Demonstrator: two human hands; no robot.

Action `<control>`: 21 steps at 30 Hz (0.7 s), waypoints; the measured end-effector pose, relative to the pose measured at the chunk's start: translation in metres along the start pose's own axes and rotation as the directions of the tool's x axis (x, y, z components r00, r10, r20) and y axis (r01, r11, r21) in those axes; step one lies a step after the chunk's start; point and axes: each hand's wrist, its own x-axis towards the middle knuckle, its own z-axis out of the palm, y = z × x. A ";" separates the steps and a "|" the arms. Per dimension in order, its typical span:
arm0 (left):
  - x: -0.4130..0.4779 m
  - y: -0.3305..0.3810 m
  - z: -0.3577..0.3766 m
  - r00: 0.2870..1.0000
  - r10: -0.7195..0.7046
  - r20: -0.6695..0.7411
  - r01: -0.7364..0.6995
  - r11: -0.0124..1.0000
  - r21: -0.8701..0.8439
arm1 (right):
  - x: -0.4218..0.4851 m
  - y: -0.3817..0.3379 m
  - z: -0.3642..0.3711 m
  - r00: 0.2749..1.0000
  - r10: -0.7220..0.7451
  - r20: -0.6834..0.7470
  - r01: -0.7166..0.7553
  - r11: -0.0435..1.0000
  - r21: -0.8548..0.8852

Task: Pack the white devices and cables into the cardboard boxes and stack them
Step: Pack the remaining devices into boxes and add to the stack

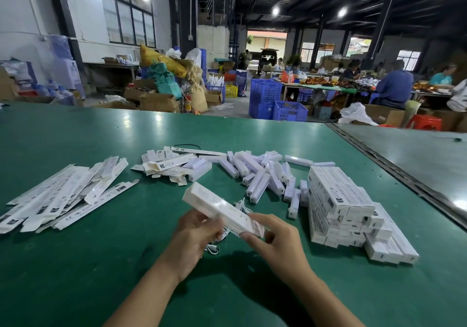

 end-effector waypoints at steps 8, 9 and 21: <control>0.008 -0.009 0.011 0.926 0.092 -0.367 -0.044 0.990 0.135 | 0.013 0.020 0.000 0.984 0.059 -0.167 -0.122 0.911 -0.395; 0.009 -0.009 0.010 0.912 0.098 -0.398 -0.053 0.991 0.122 | 0.017 0.026 0.000 0.982 0.137 -0.129 -0.184 0.842 -0.508; 0.014 -0.012 -0.001 0.839 0.097 -0.536 -0.068 0.995 0.074 | 0.017 0.033 0.003 0.981 0.194 -0.009 -0.137 0.656 -0.742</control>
